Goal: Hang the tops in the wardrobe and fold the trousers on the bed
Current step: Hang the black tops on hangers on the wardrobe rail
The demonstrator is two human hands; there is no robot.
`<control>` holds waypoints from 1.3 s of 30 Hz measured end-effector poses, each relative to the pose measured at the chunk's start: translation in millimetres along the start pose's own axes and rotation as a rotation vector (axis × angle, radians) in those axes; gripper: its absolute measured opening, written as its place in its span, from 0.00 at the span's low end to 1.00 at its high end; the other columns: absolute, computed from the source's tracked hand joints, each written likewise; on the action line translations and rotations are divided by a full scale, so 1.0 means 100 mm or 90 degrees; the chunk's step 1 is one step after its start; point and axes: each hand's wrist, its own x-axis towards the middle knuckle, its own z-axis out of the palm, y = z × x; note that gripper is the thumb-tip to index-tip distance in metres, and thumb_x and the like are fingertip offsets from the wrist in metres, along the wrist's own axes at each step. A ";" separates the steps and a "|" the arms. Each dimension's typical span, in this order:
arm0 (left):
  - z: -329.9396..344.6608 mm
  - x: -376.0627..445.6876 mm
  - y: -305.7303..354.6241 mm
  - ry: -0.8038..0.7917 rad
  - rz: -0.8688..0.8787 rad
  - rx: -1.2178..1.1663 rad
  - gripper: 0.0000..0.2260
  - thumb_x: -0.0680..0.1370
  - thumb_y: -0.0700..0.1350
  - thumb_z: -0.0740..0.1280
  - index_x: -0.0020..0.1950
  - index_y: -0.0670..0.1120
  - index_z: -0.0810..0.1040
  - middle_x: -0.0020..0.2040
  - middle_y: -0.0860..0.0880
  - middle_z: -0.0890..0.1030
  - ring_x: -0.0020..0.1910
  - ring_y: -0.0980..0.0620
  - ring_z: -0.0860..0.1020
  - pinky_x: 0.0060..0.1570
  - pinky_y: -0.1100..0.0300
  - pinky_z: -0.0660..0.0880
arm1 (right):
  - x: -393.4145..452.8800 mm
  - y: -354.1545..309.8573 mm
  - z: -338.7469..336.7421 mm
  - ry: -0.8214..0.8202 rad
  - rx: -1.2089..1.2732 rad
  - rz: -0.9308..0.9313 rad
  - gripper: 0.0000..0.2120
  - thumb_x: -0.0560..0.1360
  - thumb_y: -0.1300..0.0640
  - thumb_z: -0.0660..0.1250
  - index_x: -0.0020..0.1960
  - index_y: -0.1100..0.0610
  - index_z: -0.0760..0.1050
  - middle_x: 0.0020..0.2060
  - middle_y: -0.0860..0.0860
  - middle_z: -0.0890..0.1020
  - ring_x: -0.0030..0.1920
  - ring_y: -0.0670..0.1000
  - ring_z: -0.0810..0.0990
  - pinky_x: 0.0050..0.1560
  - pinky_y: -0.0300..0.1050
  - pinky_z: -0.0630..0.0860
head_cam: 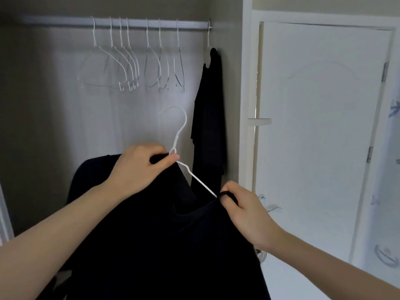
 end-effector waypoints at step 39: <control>-0.40 0.51 -1.60 0.088 -0.209 -0.204 0.24 0.77 0.44 0.70 0.21 0.47 0.68 0.21 0.54 0.62 0.20 0.59 0.60 0.20 0.68 0.59 | 1.33 -0.11 0.08 0.019 -0.110 -0.057 0.14 0.74 0.59 0.69 0.55 0.44 0.74 0.49 0.40 0.79 0.52 0.38 0.77 0.46 0.32 0.72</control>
